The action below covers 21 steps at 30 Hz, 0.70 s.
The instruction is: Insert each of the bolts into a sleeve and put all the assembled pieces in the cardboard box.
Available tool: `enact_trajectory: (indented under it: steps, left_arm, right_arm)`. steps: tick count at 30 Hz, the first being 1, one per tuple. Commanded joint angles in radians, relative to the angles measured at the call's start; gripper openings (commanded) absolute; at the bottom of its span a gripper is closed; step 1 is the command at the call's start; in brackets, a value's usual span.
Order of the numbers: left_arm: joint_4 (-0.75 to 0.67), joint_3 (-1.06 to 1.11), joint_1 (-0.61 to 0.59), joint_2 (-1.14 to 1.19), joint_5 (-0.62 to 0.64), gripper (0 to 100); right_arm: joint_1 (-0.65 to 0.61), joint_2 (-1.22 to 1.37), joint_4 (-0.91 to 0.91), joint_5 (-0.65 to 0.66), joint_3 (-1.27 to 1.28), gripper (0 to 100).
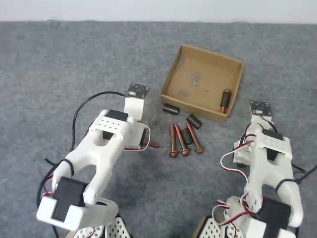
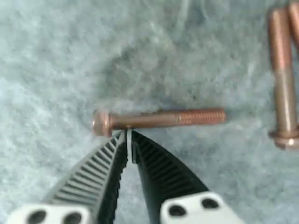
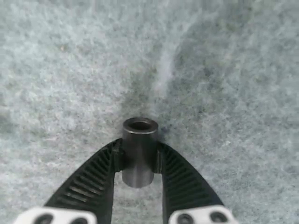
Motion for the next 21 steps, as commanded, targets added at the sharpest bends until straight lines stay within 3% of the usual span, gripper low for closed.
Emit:
enact_trajectory:
  steps: [1, 7, 14, 18, 21]
  left_arm:
    - [-0.103, -0.002, -0.012, -0.009, 0.017, 1]
    - [-0.150, -0.005, -0.012, -0.008, 0.057, 1]
    - [-0.265, -0.015, -0.012, 0.049, 0.356, 1]
    - [-0.203, -0.082, -0.012, 0.063, 0.425, 1]
    - [-0.072, -0.173, -0.012, 0.063, 0.491, 1]
  right_arm:
    - [0.010, -0.047, -0.015, 0.018, -0.003, 0.6]
    - [0.012, -0.047, -0.012, 0.018, -0.003, 0.6]
    - [0.012, -0.047, -0.012, 0.018, -0.003, 0.6]
    - [0.012, -0.047, -0.013, 0.018, -0.003, 0.6]
    - [0.012, -0.047, -0.013, 0.018, -0.003, 0.6]
